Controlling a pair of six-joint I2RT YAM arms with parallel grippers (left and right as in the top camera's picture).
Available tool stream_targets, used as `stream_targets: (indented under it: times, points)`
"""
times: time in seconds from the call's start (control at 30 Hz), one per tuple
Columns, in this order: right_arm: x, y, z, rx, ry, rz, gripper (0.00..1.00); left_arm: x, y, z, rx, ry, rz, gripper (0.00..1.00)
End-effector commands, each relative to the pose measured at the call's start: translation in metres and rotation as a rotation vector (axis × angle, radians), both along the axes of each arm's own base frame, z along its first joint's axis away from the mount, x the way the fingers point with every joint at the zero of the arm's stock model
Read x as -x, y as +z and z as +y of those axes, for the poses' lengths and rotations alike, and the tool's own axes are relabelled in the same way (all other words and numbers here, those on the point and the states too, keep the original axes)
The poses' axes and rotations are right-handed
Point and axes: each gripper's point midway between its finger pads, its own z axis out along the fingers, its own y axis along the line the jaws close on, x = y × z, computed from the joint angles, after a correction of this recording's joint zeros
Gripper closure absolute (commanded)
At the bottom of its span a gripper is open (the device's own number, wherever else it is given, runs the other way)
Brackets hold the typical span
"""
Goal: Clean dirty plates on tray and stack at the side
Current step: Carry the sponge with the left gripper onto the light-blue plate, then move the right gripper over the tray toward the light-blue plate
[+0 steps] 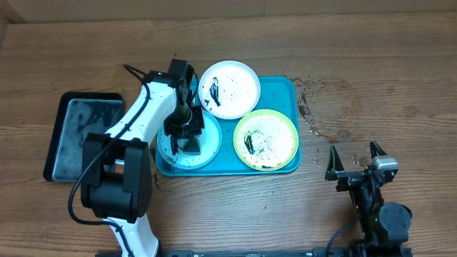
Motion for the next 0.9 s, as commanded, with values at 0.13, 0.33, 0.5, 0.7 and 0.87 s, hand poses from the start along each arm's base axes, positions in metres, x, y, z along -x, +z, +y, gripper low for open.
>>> stream_targets:
  times: [0.13, 0.33, 0.5, 0.7, 0.87]
  points:
    - [0.000, -0.001, -0.003, 0.001, -0.017, -0.007, 0.00, -0.014, 0.016, 0.000, -0.002, 0.022, -0.039, 0.71]
    - [0.000, -0.001, -0.003, 0.001, -0.017, -0.007, 0.00, -0.062, 0.099, 0.024, 0.017, 0.099, -0.178, 0.70]
    - [0.000, -0.001, -0.003, 0.001, -0.017, -0.007, 0.00, -0.073, 0.155, 0.057, 0.013, 0.131, -0.255, 0.49]
    - [0.000, -0.001, -0.003, 0.001, -0.017, -0.007, 0.00, -0.072, 0.155, 0.074, 0.007, 0.172, -0.241, 0.02]
    - [0.000, -0.001, -0.003, 0.001, -0.017, -0.007, 0.00, -0.071, 0.155, 0.073, 0.009, 0.169, -0.241, 0.00]
